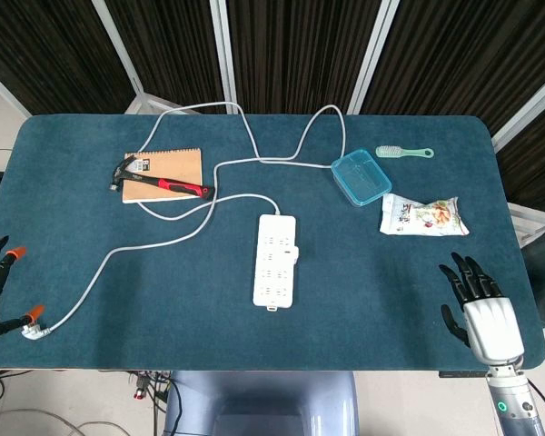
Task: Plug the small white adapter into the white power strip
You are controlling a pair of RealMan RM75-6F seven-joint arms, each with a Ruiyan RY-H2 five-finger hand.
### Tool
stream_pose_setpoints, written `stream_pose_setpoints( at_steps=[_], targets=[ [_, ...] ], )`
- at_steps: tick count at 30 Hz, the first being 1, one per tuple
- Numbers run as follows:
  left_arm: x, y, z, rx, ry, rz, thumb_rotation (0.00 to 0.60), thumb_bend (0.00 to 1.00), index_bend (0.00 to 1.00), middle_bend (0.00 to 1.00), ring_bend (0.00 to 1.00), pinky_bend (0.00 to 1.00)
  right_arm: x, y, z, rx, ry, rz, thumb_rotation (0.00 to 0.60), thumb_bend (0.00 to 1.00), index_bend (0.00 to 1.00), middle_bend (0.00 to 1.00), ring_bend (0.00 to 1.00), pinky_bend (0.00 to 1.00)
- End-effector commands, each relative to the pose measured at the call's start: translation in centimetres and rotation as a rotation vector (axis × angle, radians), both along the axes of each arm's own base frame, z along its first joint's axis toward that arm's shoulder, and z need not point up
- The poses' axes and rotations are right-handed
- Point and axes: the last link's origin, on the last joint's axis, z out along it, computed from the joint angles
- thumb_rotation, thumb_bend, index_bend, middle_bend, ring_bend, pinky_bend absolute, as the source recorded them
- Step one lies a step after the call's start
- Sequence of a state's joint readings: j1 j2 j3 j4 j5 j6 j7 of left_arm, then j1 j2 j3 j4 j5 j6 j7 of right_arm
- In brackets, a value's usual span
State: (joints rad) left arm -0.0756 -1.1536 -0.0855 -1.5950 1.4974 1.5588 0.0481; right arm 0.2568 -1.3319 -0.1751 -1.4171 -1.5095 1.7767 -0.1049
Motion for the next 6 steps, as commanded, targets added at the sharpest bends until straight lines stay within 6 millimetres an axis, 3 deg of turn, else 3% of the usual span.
stream_pose_setpoints(
  at_steps=[1, 6],
  targets=[
    [-0.06, 0.01, 0.14, 0.013, 0.013, -0.023, 0.6, 0.07, 0.17, 0.0, 0.0, 0.0, 0.01, 0.05, -0.32, 0.016, 0.012, -0.008, 0.6, 0.47, 0.15, 0.07, 0.09, 0.28],
    [-0.48, 0.22, -0.01, 0.007, 0.043, -0.007, 0.6, 0.07, 0.17, 0.0, 0.0, 0.0, 0.18, 0.12, -0.09, 0.03, 0.011, -0.021, 0.6, 0.47, 0.15, 0.07, 0.09, 0.28]
  ],
)
